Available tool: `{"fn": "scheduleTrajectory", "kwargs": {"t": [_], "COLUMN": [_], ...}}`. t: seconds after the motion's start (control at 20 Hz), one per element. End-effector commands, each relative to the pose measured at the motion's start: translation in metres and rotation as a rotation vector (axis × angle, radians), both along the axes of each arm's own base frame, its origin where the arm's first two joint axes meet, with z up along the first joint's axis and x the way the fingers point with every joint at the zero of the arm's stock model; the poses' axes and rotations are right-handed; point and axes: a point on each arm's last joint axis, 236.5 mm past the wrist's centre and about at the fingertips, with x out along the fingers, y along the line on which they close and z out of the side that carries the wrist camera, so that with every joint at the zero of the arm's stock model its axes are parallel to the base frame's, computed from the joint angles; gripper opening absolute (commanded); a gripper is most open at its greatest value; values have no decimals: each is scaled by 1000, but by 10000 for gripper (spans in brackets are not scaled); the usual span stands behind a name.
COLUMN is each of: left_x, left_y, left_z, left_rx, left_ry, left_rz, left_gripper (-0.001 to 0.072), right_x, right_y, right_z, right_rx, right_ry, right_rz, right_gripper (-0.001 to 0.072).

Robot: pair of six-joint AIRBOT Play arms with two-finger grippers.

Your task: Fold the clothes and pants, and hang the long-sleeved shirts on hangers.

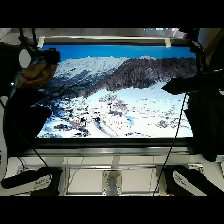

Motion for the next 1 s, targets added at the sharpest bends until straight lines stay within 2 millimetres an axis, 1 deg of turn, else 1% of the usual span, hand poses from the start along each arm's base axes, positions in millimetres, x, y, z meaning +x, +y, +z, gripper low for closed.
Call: {"fn": "scheduleTrajectory", "kwargs": {"t": [0.0,0.05,0.1,0.2,0.25,0.3,0.35,0.4,0.5,0.55,0.6,0.65,0.7,0.85,0.95], "left_x": [-1,-9,-22,-55,-72,-88,-101,-110,-118,-118,-116,-112,-109,-102,-98], "left_y": [90,121,154,216,244,270,289,303,322,328,331,333,332,329,328], "left_z": [-32,-52,-73,-109,-121,-132,-140,-149,-164,-171,-178,-185,-194,-221,-234], "left_rx": [164,162,155,130,106,62,8,-60,-185,-235,-280,-304,-311,-311,-309], "left_ry": [112,181,263,406,449,476,485,485,456,439,427,424,435,478,493], "left_rz": [174,245,323,478,550,630,688,727,779,789,788,775,754,728,721], "left_gripper": [474,474,474,474,474,475,475,475,490,498,544,623,673,678,677], "right_x": [11,12,13,13,13,13,13,13,13,13,13,13,13,13,13], "right_y": [-1,-1,-1,-1,-2,-2,-2,-2,-2,-2,-2,-2,-2,-2,-2], "right_z": [6,7,7,7,7,7,7,7,7,7,7,7,7,7,7], "right_rx": [6,7,8,7,7,7,7,7,8,8,8,8,8,8,10], "right_ry": [-45,-53,-54,-53,-53,-54,-55,-56,-55,-55,-55,-55,-55,-55,-54], "right_rz": [-22,-25,-26,-25,-26,-26,-27,-27,-27,-27,-27,-27,-27,-27,-30], "right_gripper": [6,6,6,6,6,6,6,6,6,6,6,6,6,6,6]}}
